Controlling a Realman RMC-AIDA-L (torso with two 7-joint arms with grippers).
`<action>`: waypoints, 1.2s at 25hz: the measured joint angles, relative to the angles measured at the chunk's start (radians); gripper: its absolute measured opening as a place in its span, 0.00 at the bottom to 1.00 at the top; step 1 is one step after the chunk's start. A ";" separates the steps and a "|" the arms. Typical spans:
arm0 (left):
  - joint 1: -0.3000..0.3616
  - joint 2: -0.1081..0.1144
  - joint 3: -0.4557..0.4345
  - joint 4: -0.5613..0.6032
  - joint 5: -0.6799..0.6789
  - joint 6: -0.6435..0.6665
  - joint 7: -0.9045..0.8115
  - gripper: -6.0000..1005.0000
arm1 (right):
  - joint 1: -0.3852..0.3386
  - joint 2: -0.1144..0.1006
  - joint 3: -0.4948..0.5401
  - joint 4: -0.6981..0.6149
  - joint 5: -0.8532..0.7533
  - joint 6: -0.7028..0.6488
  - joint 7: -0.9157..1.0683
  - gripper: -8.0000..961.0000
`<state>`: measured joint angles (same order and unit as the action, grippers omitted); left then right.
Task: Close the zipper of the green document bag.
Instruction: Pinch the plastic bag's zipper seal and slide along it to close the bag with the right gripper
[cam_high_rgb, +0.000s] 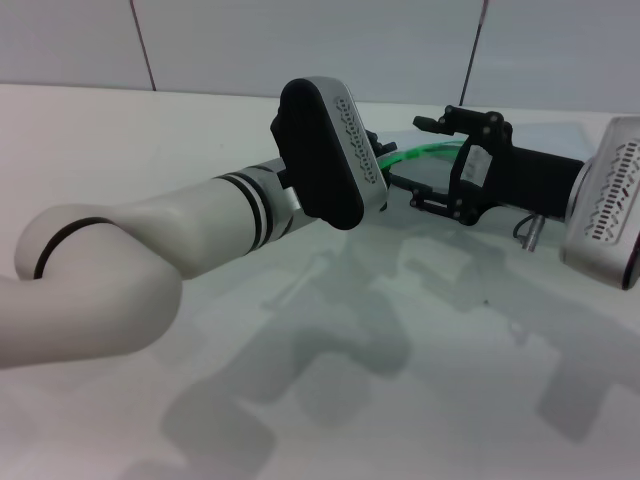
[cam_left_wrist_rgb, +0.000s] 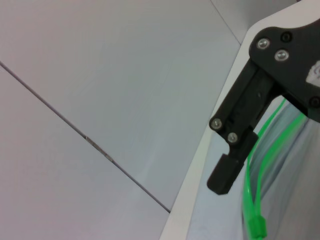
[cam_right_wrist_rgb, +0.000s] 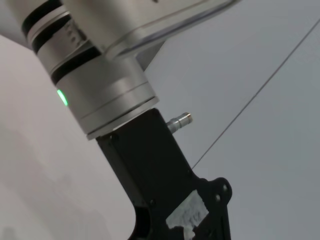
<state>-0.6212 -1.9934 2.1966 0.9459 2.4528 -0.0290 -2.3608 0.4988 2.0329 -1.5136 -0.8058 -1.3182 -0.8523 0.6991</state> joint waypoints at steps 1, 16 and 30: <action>-0.001 0.000 0.000 0.001 0.000 0.000 0.000 0.06 | 0.000 0.001 0.000 0.000 0.000 0.002 -0.010 0.66; -0.003 -0.005 0.006 0.010 0.000 0.003 0.006 0.06 | 0.006 0.002 -0.031 0.010 0.008 0.084 -0.054 0.62; 0.001 -0.008 0.003 0.010 0.002 0.004 0.010 0.06 | 0.015 0.003 -0.045 0.009 0.021 0.129 -0.048 0.50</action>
<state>-0.6199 -2.0011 2.2000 0.9563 2.4546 -0.0245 -2.3506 0.5137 2.0356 -1.5588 -0.7971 -1.2970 -0.7233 0.6514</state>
